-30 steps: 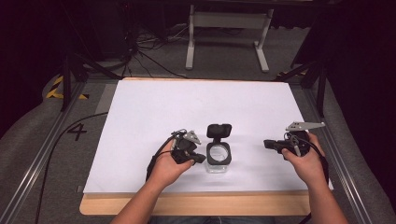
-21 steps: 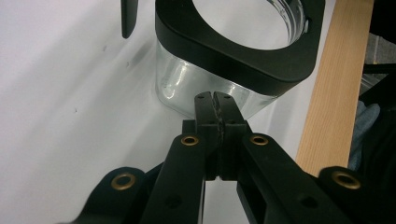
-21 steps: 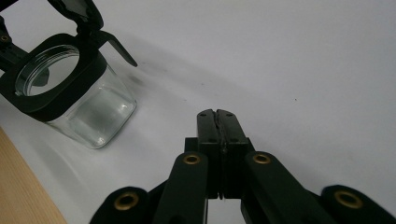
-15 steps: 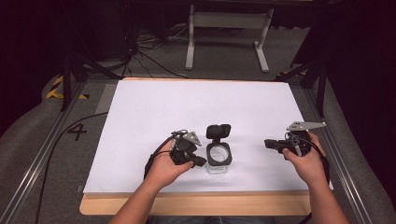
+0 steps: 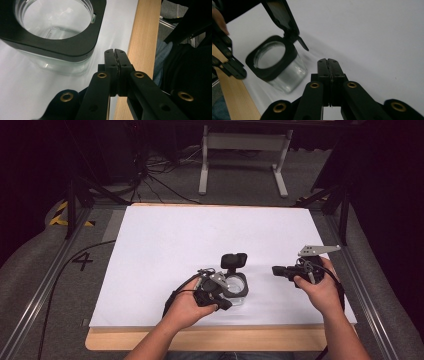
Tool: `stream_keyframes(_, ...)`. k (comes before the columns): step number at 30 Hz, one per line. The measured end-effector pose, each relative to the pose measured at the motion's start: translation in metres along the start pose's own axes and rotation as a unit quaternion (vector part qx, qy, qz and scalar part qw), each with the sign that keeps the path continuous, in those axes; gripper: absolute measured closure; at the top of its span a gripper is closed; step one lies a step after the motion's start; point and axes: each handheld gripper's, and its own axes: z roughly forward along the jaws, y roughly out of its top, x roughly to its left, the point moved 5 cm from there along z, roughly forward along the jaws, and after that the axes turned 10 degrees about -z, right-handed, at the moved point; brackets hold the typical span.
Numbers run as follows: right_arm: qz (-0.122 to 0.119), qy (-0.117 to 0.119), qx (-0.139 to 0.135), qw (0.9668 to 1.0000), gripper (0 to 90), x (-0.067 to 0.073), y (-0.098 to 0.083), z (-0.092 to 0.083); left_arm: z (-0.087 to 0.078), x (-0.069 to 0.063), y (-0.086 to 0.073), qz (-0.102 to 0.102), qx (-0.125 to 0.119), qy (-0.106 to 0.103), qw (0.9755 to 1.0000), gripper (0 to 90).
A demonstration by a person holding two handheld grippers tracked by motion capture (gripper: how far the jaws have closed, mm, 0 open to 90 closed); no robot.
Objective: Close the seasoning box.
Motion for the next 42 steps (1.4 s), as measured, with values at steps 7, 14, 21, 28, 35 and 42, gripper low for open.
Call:
stream_keyframes(7,-0.036,0.034,-0.028,0.9984,90.0,0.010,0.050,0.009,0.008,0.001,-0.002,-0.005,0.005,0.001,1.0000,90.0)
stream_keyframes(14,-0.061,0.044,-0.032,0.9967,90.0,0.018,0.083,0.020,0.006,0.004,-0.002,-0.003,-0.008,0.007,0.9999,90.0)
stream_keyframes(21,-0.071,0.053,-0.012,0.9960,90.0,0.025,0.102,0.041,0.005,0.005,-0.002,-0.008,-0.013,0.007,0.9999,90.0)
stream_keyframes(28,-0.067,0.061,0.002,0.9959,90.0,0.026,0.103,0.049,0.003,0.007,-0.002,-0.012,-0.018,0.014,0.9997,90.0)
stream_keyframes(35,-0.067,0.065,0.006,0.9956,90.0,0.028,0.102,0.048,0.003,0.006,-0.001,-0.014,-0.020,0.017,0.9995,90.0)
stream_keyframes(42,-0.075,0.072,0.005,0.9946,90.0,0.036,0.097,0.042,0.003,0.006,-0.001,-0.015,-0.025,0.019,0.9994,90.0)
